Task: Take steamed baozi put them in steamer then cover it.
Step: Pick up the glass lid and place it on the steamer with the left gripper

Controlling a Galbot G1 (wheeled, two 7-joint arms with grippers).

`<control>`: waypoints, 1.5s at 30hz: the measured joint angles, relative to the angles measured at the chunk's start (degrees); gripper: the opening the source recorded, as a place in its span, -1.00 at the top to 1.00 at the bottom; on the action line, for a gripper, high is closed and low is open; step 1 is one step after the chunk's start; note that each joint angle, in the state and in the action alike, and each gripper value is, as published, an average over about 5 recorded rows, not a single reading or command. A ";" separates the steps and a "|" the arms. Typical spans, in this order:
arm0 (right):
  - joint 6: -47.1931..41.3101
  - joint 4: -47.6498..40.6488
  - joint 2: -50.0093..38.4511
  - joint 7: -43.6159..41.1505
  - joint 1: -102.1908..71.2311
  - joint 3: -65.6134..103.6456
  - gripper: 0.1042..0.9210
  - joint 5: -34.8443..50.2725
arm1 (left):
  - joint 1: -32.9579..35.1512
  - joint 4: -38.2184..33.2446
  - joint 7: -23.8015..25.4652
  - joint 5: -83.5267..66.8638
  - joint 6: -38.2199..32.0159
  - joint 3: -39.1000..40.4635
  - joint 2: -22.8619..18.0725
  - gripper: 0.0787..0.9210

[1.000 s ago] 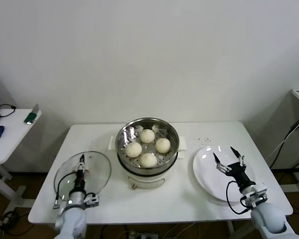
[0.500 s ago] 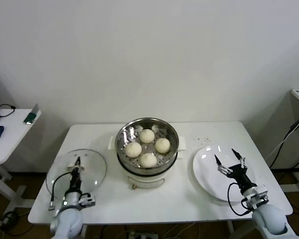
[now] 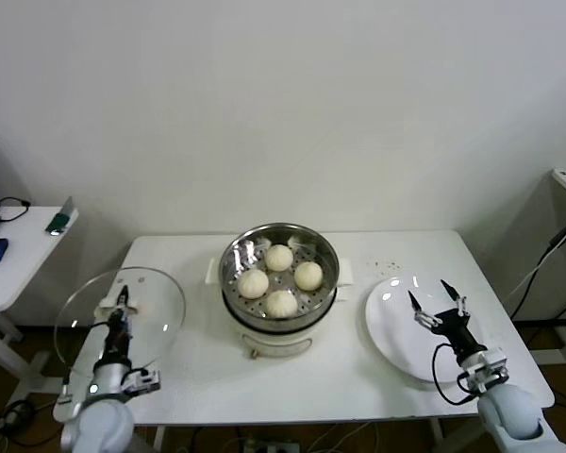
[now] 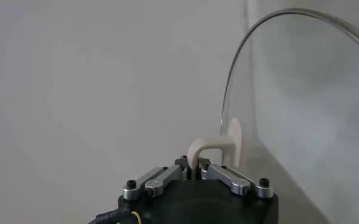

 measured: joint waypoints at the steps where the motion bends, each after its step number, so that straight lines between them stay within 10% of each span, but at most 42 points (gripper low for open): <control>1: 0.06 -0.23 -0.12 -0.07 0.19 -0.14 -0.76 0.00 | 0.73 -1.52 0.40 -0.38 0.48 -0.18 0.52 0.81; 25: -0.63 -6.25 -0.83 -0.15 7.64 -5.53 -0.76 -0.73 | -3.99 -21.95 13.26 -7.13 19.49 14.69 15.28 0.81; 45: -0.55 -8.86 0.45 -0.19 9.61 -5.55 -0.76 -2.49 | -24.75 -11.56 25.20 4.70 26.67 37.67 1.72 0.81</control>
